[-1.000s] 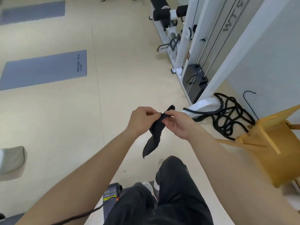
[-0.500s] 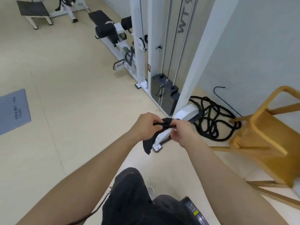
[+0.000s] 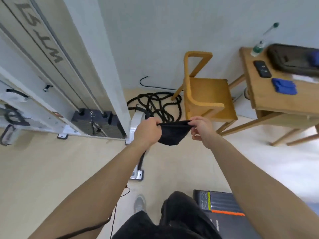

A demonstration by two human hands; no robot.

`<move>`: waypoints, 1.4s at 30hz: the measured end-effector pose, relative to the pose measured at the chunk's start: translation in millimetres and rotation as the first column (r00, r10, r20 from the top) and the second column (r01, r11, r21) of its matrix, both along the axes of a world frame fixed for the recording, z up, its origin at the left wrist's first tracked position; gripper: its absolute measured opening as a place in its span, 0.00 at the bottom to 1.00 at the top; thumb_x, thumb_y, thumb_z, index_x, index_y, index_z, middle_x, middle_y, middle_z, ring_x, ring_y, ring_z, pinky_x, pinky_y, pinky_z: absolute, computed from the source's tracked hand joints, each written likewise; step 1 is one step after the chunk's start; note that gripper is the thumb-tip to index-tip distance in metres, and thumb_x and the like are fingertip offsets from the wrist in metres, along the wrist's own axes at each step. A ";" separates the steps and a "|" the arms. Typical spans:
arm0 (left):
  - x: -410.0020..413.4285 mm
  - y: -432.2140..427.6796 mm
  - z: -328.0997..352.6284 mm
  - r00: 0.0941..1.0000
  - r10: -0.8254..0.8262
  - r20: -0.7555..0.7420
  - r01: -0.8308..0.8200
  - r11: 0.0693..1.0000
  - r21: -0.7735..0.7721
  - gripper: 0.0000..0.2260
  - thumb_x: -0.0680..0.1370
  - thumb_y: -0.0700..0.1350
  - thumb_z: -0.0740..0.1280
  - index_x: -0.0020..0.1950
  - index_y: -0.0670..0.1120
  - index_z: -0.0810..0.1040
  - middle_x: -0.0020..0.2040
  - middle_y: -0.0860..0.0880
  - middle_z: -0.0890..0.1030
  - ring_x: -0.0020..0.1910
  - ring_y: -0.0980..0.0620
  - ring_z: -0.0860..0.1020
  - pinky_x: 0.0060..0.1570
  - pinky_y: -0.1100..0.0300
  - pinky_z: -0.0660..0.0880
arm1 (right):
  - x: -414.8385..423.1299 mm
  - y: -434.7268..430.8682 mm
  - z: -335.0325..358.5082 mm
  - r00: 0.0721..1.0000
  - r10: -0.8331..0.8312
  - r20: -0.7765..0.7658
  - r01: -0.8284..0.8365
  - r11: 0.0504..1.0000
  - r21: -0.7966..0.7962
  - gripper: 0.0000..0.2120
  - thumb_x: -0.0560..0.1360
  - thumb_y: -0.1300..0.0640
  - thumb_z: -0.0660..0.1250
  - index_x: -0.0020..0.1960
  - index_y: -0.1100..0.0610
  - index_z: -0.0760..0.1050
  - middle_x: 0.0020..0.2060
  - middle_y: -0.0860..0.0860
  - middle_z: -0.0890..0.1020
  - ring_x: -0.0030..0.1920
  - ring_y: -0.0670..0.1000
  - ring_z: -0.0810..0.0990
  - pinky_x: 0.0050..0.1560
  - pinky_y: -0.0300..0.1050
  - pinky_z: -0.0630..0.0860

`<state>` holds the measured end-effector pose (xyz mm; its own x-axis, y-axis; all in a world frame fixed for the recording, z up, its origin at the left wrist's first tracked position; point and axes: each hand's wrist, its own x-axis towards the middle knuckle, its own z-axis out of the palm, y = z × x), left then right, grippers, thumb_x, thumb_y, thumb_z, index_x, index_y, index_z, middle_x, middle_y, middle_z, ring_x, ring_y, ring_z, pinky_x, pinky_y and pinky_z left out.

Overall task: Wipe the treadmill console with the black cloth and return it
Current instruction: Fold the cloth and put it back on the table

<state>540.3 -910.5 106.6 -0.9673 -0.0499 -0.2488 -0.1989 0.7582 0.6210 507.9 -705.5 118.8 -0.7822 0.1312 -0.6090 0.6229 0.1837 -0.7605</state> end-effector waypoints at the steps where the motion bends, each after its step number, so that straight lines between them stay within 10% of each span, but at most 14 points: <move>1: -16.0 12.2 -1.5 0.999 -0.041 -0.022 0.041 0.999 0.011 0.10 0.80 0.43 0.61 0.52 0.51 0.82 0.46 0.49 0.82 0.46 0.48 0.79 0.42 0.57 0.72 | -4.4 11.7 2.3 0.997 -0.078 -0.004 0.078 0.997 -0.030 0.06 0.79 0.64 0.64 0.46 0.56 0.77 0.32 0.54 0.74 0.30 0.49 0.71 0.34 0.43 0.73; 8: -117.0 128.0 9.1 0.932 -0.346 -0.113 0.361 0.919 0.162 0.13 0.80 0.38 0.60 0.53 0.52 0.81 0.48 0.54 0.83 0.47 0.53 0.79 0.40 0.63 0.72 | -32.1 124.5 7.5 0.912 -0.405 -0.059 0.378 0.889 -0.259 0.13 0.79 0.66 0.61 0.57 0.57 0.82 0.31 0.52 0.75 0.29 0.49 0.72 0.33 0.44 0.72; 13: -188.4 234.1 17.6 0.866 -0.485 -0.122 0.500 0.849 0.171 0.17 0.80 0.34 0.57 0.53 0.54 0.78 0.51 0.54 0.82 0.48 0.54 0.79 0.44 0.59 0.79 | -53.9 231.6 -0.9 0.927 -0.337 -0.165 0.319 0.939 -0.130 0.09 0.76 0.67 0.63 0.52 0.73 0.78 0.34 0.59 0.76 0.36 0.54 0.76 0.38 0.43 0.79; 21: -270.4 413.2 36.3 0.724 -0.690 -0.002 0.683 0.717 0.139 0.13 0.78 0.36 0.61 0.55 0.51 0.77 0.52 0.52 0.81 0.49 0.52 0.79 0.48 0.55 0.79 | -100.8 382.8 4.6 0.956 -0.200 -0.214 0.273 0.873 0.404 0.06 0.73 0.55 0.73 0.42 0.56 0.77 0.38 0.49 0.79 0.38 0.49 0.77 0.40 0.43 0.72; 27: -322.0 517.0 50.7 0.615 -0.784 0.089 0.776 0.621 0.108 0.14 0.76 0.35 0.60 0.57 0.48 0.77 0.54 0.49 0.79 0.52 0.48 0.77 0.48 0.56 0.77 | -137.5 468.3 31.9 0.921 -0.310 -0.235 0.365 0.897 0.250 0.04 0.76 0.59 0.68 0.43 0.58 0.75 0.36 0.49 0.79 0.40 0.50 0.79 0.43 0.44 0.73; 29: -348.7 551.0 61.9 0.622 -0.773 0.125 0.713 0.625 0.319 0.15 0.75 0.34 0.60 0.56 0.48 0.79 0.53 0.49 0.80 0.51 0.49 0.77 0.45 0.57 0.76 | -153.6 496.2 41.3 0.885 -0.384 -0.264 0.431 0.889 0.152 0.03 0.77 0.58 0.68 0.48 0.57 0.80 0.41 0.50 0.84 0.44 0.51 0.84 0.47 0.45 0.78; 32: -386.9 593.7 71.5 0.658 -0.696 0.286 0.201 0.529 0.824 0.10 0.78 0.40 0.63 0.56 0.49 0.81 0.48 0.47 0.81 0.46 0.49 0.77 0.45 0.56 0.74 | -183.7 537.0 60.0 0.704 -0.637 -0.314 0.630 0.764 -0.137 0.07 0.80 0.58 0.68 0.55 0.57 0.82 0.50 0.55 0.87 0.52 0.54 0.86 0.55 0.50 0.83; 37: -410.3 651.6 49.3 0.283 -0.863 0.418 -0.015 0.432 0.902 0.30 0.79 0.60 0.63 0.75 0.43 0.71 0.71 0.40 0.75 0.69 0.39 0.73 0.69 0.44 0.67 | -239.0 593.5 81.6 0.406 -0.908 -0.101 0.778 0.401 -0.484 0.11 0.80 0.55 0.69 0.57 0.62 0.80 0.55 0.60 0.86 0.56 0.59 0.85 0.56 0.52 0.83; 42: -445.3 707.5 41.6 0.366 -0.883 0.294 -0.005 0.314 0.949 0.21 0.80 0.41 0.65 0.74 0.41 0.71 0.71 0.39 0.75 0.68 0.40 0.75 0.65 0.44 0.73 | -258.2 642.8 50.5 0.550 -0.835 -0.018 0.696 0.471 -0.542 0.27 0.75 0.43 0.72 0.71 0.52 0.74 0.64 0.55 0.82 0.64 0.60 0.81 0.66 0.62 0.76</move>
<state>95.1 -203.0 148.2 -0.1225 0.9252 -0.3591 -0.6544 0.1967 0.7301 249.8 -62.7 169.2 -0.6203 0.5406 -0.5683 0.1199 -0.6507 -0.7498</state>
